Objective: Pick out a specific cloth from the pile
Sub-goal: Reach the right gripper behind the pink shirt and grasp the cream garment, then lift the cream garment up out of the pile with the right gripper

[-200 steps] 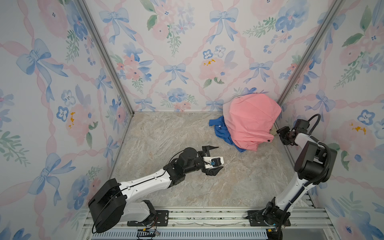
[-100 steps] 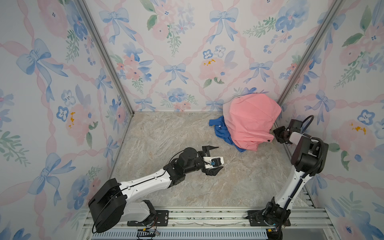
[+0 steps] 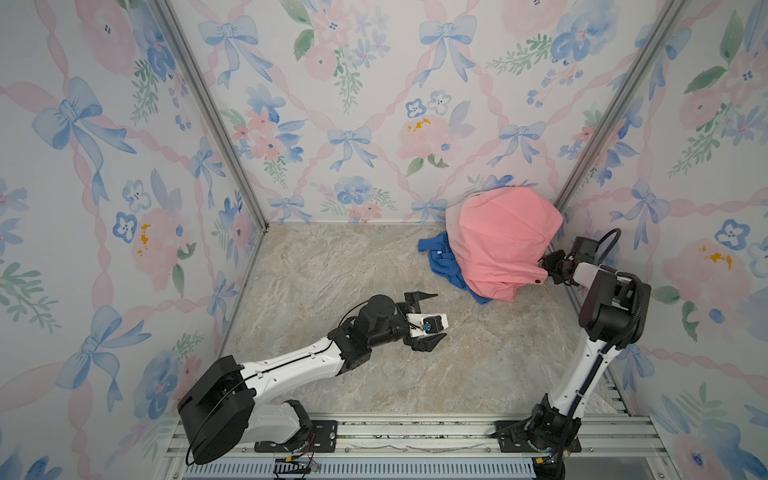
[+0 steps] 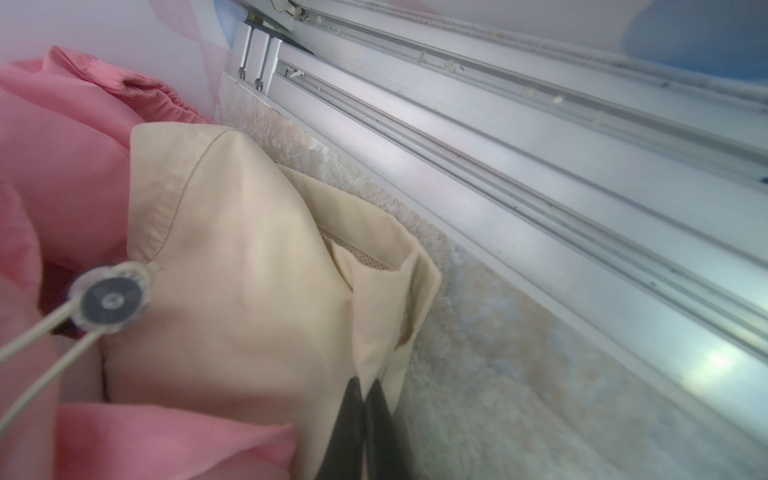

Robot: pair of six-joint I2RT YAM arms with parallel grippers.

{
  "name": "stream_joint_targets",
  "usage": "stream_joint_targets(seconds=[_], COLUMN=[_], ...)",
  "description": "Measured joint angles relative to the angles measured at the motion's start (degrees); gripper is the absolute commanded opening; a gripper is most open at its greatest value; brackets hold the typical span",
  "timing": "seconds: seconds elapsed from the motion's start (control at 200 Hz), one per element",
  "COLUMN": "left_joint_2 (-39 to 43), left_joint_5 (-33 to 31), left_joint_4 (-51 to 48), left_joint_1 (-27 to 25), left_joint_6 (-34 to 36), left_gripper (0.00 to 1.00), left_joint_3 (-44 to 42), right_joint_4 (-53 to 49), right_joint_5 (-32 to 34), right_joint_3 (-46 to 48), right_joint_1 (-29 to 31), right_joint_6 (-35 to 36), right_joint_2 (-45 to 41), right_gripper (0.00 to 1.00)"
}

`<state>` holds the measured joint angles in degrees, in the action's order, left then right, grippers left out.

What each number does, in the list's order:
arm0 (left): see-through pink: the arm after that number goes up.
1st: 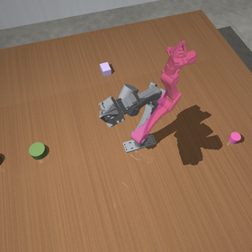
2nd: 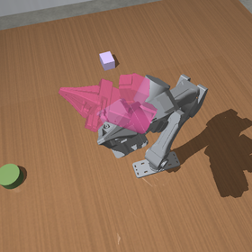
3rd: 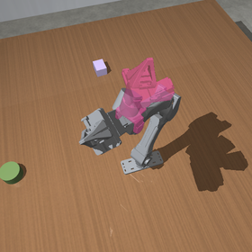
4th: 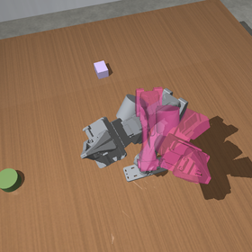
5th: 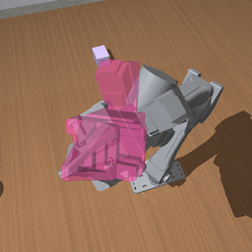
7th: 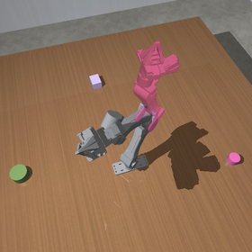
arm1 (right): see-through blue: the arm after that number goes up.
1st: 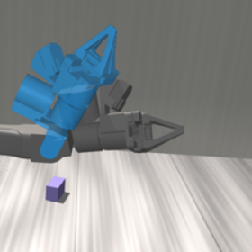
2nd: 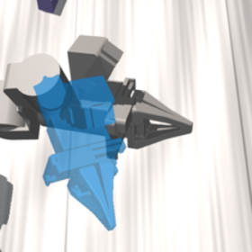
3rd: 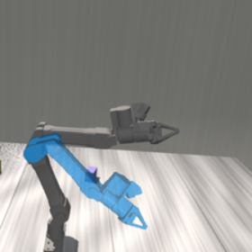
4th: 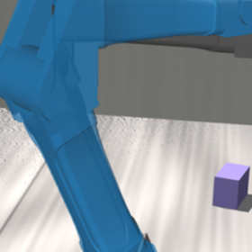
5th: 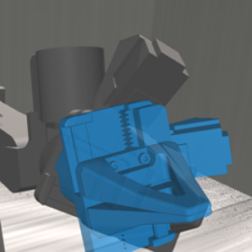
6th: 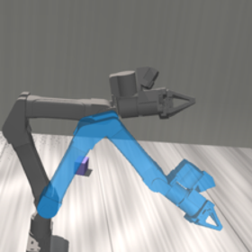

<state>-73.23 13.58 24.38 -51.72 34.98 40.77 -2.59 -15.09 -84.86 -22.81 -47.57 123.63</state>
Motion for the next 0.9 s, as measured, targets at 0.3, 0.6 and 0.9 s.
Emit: stream_joint_targets(seconds=[0.3, 0.6, 0.9], left_joint_2=[0.31, 4.76, 6.43], left_joint_5=[0.00, 0.42, 1.29], left_joint_4=[-0.04, 0.46, 0.52], left_joint_1=[-0.48, -0.76, 3.96], left_joint_6=[0.00, 0.02, -0.74], left_gripper=[0.98, 0.98, 0.98], left_joint_3=[0.00, 0.00, 0.00], right_joint_4=[-10.29, -28.06, -8.59], right_joint_5=[-0.13, 2.80, 12.50], right_joint_3=[-10.10, -70.95, -71.93], right_joint_1=[0.76, 7.74, 25.66], right_joint_6=[0.46, -0.52, -8.46], right_joint_2=[-6.45, 1.42, -8.28], right_gripper=[0.00, 0.00, 0.00])
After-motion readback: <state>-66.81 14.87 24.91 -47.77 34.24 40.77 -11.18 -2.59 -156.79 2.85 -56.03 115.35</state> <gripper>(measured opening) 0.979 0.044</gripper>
